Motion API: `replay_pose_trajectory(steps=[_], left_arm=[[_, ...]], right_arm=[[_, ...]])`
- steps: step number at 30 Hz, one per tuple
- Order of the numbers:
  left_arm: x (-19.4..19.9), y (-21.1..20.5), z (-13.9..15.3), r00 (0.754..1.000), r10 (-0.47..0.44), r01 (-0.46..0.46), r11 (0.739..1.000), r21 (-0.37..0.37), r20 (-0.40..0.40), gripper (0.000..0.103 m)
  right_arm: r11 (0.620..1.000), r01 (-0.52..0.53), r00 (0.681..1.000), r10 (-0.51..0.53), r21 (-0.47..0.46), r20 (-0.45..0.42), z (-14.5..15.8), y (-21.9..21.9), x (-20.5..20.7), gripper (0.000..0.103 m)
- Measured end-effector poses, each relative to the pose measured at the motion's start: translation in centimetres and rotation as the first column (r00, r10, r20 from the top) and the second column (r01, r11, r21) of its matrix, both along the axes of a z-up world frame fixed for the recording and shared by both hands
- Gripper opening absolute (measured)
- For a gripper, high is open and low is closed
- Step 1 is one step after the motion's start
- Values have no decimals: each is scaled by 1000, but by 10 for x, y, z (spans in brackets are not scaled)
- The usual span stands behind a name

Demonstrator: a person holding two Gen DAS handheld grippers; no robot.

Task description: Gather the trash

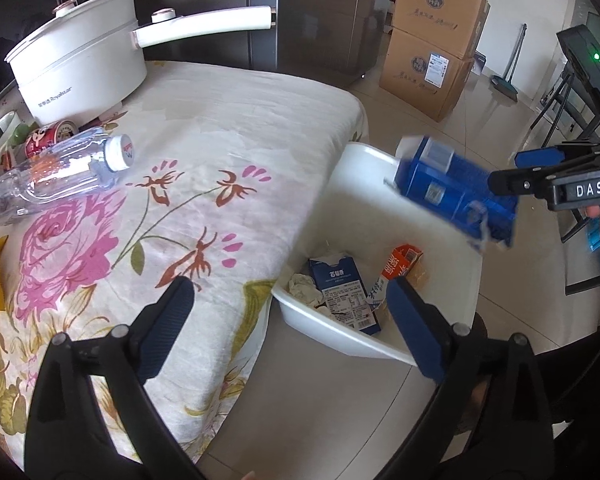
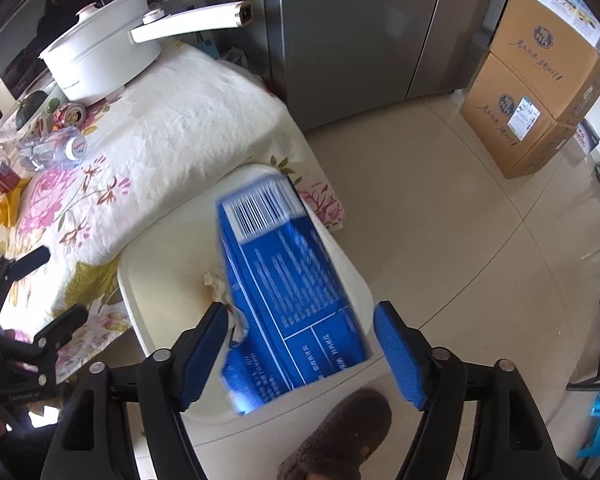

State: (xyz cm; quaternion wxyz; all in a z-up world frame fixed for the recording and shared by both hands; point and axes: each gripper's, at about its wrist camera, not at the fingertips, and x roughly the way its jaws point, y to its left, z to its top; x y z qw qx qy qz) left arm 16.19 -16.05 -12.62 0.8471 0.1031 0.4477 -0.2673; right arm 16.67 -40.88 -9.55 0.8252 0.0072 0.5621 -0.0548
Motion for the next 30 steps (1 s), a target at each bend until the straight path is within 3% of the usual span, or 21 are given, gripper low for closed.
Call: replay_pose_trajectory(steps=[15,30], left_arm=[[2,70,14,991,136,-136,991,0,17,99],[-4,158,28,952,304,-304,953,-10,33,102]], right_arm=[[1000,-20,1000,20,10,-1,2,27,14,84],[994,-104,994,103,27,28,7,92,25,85]])
